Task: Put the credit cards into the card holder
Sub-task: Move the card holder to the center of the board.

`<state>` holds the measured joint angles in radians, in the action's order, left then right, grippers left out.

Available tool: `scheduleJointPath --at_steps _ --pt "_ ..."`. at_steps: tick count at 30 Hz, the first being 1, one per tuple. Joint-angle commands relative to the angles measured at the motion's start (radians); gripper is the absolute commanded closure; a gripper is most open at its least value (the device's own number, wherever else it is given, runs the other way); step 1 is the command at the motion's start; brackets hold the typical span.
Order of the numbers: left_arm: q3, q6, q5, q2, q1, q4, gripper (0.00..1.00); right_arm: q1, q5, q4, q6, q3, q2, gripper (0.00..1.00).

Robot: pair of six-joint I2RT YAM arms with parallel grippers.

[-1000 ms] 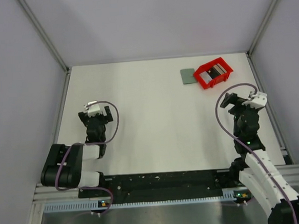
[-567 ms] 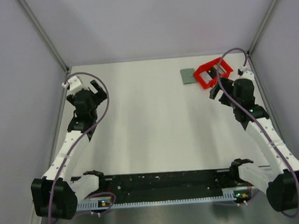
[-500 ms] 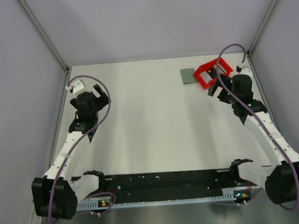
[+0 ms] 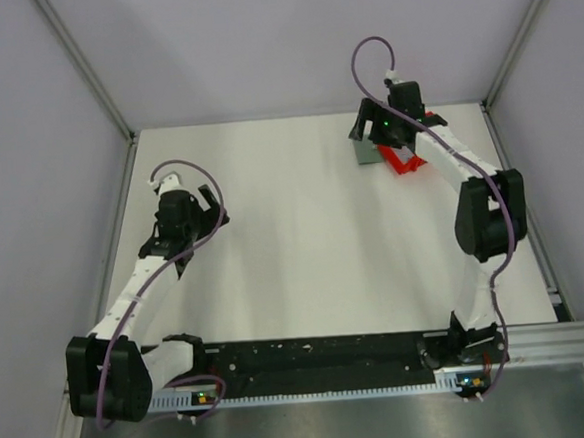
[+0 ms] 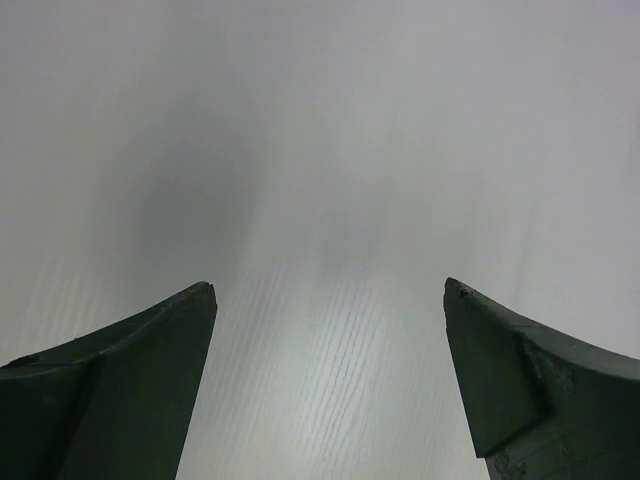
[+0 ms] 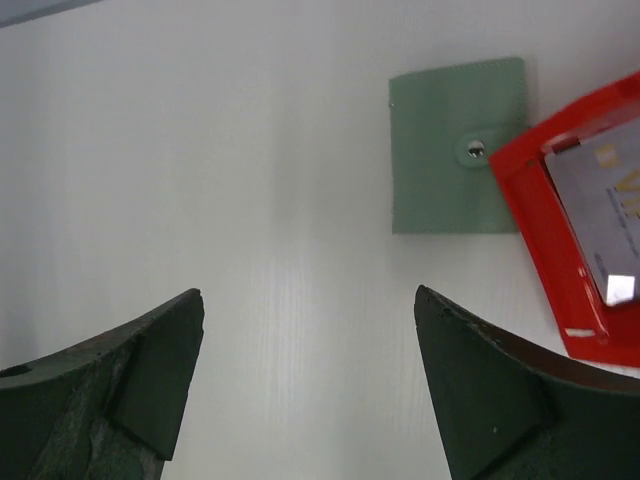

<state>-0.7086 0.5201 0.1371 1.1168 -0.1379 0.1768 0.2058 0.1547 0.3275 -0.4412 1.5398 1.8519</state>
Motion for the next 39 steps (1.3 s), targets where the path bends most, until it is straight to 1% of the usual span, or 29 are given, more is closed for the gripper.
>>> scheduleJointPath --at_steps 1,5,10,12,13,16,19,21,24,27,31,35,36,39 --pt "-0.022 -0.032 -0.044 -0.005 0.007 -0.017 0.01 0.037 -0.024 0.059 0.059 0.255 0.186 0.16" --pt "-0.015 -0.048 -0.059 -0.006 0.008 -0.034 0.02 0.044 -0.064 0.071 0.127 0.431 0.354 0.16" --pt "-0.012 -0.049 -0.097 -0.005 0.008 -0.053 0.02 0.046 -0.099 0.238 0.196 0.751 0.582 0.14" --pt "-0.014 -0.046 -0.102 -0.005 0.008 -0.050 0.02 0.043 -0.118 0.292 0.206 0.831 0.644 0.12" --pt "-0.012 -0.046 -0.106 -0.006 0.008 -0.053 0.01 0.044 -0.110 0.297 0.210 0.835 0.659 0.11" --pt "-0.012 -0.046 -0.108 -0.005 0.008 -0.054 0.02 0.044 -0.078 0.303 0.217 0.812 0.691 0.09" --pt "-0.020 -0.048 -0.110 -0.009 0.008 -0.037 0.02 0.044 -0.012 0.314 0.202 0.807 0.727 0.09" --pt "-0.020 -0.049 -0.113 -0.015 0.008 -0.027 0.01 0.046 0.003 0.320 0.185 0.793 0.736 0.09" --pt "-0.022 -0.049 -0.117 -0.026 0.008 -0.008 0.01 0.047 0.032 0.337 0.177 0.749 0.721 0.09" --pt "-0.017 -0.046 -0.120 -0.043 0.008 -0.004 0.02 0.061 0.034 0.344 0.188 0.671 0.669 0.09" --pt "-0.005 -0.037 -0.133 -0.058 0.008 0.001 0.01 0.107 0.034 0.346 0.213 0.507 0.577 0.09" --pt "0.023 -0.029 -0.133 -0.066 0.008 -0.005 0.02 0.174 -0.023 0.334 0.226 0.327 0.474 0.09" --pt "0.029 -0.029 -0.163 -0.068 0.008 -0.003 0.02 0.193 -0.036 0.322 0.219 0.280 0.446 0.08" --pt "0.040 -0.032 -0.175 -0.072 0.008 0.004 0.01 0.248 -0.092 0.273 0.161 0.122 0.350 0.08"
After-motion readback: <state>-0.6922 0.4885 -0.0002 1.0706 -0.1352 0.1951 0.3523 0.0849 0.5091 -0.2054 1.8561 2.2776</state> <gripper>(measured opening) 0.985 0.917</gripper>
